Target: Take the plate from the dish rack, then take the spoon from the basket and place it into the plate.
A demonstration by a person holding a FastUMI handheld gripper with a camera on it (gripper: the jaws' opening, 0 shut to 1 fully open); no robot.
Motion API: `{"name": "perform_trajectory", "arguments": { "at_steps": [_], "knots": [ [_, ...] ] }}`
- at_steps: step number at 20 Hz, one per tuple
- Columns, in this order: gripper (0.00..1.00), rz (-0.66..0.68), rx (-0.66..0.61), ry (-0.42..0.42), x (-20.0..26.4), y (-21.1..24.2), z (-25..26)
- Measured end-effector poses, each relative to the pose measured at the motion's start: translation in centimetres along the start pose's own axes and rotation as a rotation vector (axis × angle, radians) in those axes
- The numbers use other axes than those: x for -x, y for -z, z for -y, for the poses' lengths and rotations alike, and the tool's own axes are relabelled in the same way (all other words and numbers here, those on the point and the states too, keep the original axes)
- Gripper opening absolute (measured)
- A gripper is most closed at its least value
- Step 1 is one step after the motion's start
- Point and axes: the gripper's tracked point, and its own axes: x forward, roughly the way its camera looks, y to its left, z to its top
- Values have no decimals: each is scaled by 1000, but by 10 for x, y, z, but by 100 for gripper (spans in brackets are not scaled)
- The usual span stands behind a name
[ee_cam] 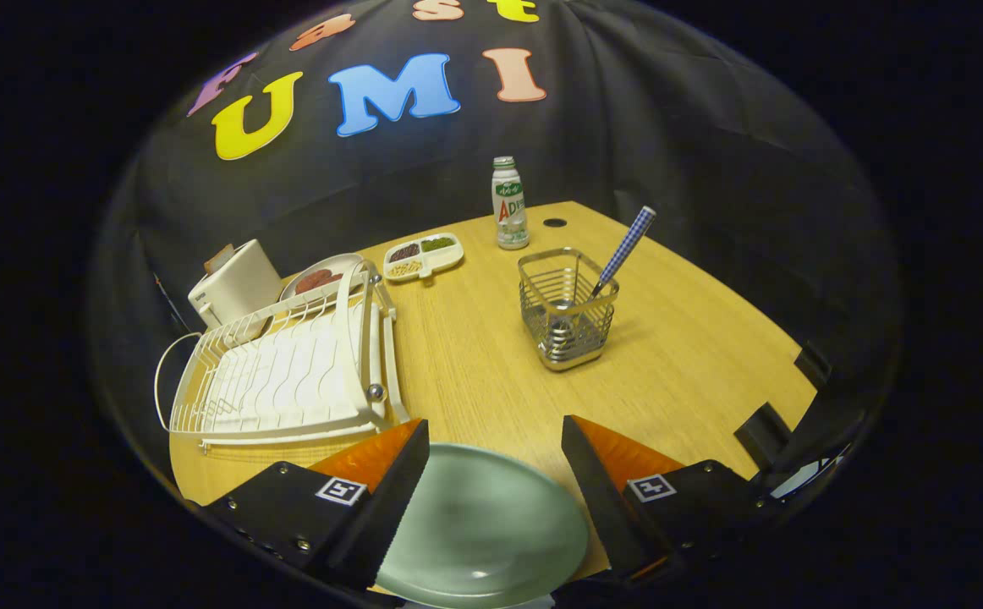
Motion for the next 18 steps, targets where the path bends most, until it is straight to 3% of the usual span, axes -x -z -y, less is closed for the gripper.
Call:
{"name": "perform_trajectory", "arguments": {
  "at_steps": [2, 7, 18],
  "knots": [
    [86, 43, -11, 36, -5, -23, 9],
    [86, 116, -83, 117, -20, -71, 34],
    [83, 163, -252, 254, -70, -121, 98]
  ]
}}
